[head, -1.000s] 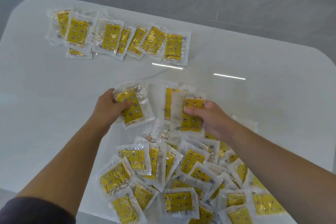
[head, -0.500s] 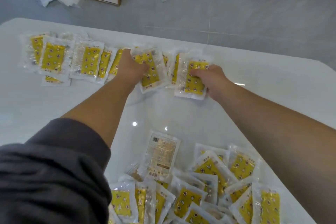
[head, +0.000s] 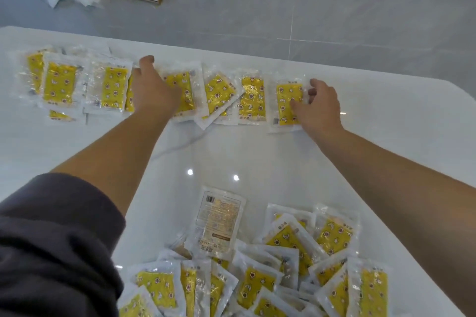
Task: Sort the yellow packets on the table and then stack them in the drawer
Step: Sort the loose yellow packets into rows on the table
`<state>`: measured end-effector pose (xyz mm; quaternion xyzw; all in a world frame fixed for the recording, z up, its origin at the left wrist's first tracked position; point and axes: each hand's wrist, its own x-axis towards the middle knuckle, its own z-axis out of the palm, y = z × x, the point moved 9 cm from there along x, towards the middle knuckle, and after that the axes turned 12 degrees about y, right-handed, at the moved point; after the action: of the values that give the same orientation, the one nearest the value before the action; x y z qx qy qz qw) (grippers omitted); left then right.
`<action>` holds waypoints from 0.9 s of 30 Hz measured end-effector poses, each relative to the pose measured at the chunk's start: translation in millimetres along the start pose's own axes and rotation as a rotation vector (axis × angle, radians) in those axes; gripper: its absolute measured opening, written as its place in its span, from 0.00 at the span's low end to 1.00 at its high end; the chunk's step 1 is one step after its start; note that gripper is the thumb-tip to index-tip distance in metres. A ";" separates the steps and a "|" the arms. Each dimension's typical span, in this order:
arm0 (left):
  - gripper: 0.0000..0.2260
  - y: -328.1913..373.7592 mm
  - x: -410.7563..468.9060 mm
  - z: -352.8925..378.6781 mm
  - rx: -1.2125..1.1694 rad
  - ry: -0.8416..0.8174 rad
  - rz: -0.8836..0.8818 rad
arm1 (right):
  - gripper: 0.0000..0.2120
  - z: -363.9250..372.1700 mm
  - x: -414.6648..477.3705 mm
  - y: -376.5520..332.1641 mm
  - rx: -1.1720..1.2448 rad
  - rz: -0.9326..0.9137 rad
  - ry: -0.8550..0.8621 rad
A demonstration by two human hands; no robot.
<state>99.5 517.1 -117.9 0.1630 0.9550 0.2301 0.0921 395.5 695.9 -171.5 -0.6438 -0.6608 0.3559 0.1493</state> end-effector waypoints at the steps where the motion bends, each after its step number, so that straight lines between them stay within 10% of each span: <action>1: 0.30 -0.3 -14.1 -1.1 -0.009 0.000 0.042 | 0.26 2.8 -6.8 1.4 -0.030 -0.058 -0.013; 6: 0.22 -35.8 -121.1 4.5 0.035 -0.162 0.103 | 0.23 -5.3 -75.0 9.5 -0.158 -0.244 -0.043; 13: 0.38 -96.3 -224.7 28.2 0.507 -0.323 -0.034 | 0.20 2.4 -162.3 23.2 -0.208 -0.373 -0.252; 19: 0.08 -108.3 -218.4 28.0 0.377 -0.300 -0.102 | 0.19 6.8 -202.8 23.4 -0.208 -0.416 -0.313; 27: 0.07 -107.0 -205.6 1.3 -0.251 -0.428 -0.164 | 0.21 27.7 -242.3 15.3 0.016 -0.227 -0.453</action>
<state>262.3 354.9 -148.5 0.1171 0.8878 0.2988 0.3299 419.5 455.1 -137.8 -0.4683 -0.7424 0.4773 0.0416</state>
